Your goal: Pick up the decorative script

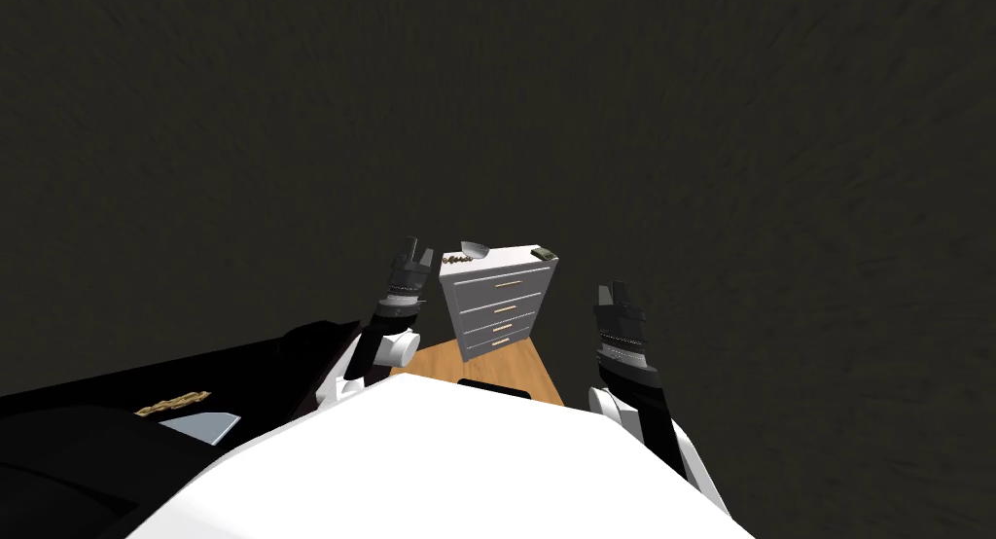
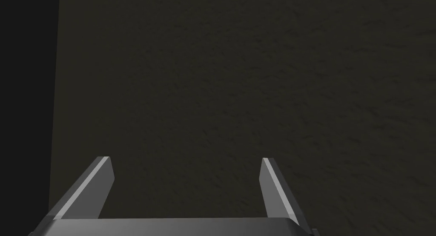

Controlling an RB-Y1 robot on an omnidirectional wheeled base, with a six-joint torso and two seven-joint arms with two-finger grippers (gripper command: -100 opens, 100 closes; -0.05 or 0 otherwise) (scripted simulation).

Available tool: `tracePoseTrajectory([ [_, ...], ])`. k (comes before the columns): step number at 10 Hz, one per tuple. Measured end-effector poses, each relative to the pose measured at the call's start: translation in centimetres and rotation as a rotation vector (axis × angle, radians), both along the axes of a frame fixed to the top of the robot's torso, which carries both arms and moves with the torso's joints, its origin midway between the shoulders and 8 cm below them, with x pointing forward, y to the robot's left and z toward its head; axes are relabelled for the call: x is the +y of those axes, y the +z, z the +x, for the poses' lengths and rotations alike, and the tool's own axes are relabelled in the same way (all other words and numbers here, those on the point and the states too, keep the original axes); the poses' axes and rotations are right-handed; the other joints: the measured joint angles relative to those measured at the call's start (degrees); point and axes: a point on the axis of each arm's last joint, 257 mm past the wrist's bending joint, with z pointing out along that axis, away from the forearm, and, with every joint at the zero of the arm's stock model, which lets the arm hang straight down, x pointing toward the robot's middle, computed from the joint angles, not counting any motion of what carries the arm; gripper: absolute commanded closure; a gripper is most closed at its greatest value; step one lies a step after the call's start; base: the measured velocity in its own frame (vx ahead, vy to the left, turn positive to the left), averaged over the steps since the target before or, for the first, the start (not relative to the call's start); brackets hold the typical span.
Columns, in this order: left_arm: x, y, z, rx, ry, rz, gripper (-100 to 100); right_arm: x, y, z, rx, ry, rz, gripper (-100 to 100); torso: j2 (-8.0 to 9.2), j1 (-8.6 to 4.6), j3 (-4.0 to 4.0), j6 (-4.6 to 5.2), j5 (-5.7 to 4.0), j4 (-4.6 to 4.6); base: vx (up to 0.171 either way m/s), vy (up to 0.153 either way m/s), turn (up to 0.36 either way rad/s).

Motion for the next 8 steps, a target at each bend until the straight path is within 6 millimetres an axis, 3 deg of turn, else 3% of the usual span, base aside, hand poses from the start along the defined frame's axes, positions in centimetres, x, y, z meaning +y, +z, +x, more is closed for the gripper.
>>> tracePoseTrajectory([
  [8, -1.4, 0.5, 4.0, 0.1, -0.07, 0.026, -100, 0.0, 0.0, 0.0, 0.0, 0.0, 0.0, 0, 0.0, -0.02, 0.0, 0.0, 0.0, 0.0, -0.008, -0.012, 0.044],
])
